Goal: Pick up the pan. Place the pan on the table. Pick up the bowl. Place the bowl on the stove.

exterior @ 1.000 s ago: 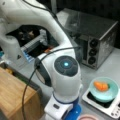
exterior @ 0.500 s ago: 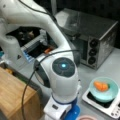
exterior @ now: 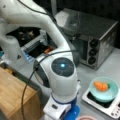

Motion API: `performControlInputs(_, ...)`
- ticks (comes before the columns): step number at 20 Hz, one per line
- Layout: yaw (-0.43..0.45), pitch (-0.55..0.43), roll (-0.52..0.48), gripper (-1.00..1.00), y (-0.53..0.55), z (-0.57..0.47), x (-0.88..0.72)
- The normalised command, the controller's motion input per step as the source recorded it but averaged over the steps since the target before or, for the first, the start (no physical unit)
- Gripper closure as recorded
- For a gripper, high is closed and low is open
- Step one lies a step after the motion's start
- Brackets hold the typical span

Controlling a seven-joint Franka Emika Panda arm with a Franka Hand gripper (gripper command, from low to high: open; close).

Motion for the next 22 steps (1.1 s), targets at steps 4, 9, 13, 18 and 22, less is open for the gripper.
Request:
performControlInputs(4, -0.119, -0.293, 0.020, -1.00, 0.04, -0.08, -0.34)
performControlInputs(9, -0.120, -0.275, 0.021, -1.00, 0.04, -0.09, -0.34)
performControlInputs(13, -0.119, -0.258, 0.019, -1.00, 0.06, -0.07, -0.32)
performControlInputs(18, -0.110, -0.235, 0.017, -1.00, 0.07, -0.04, -0.30)
performControlInputs(22, -0.096, -0.181, 0.022, -1.00, 0.08, 0.03, -0.29)
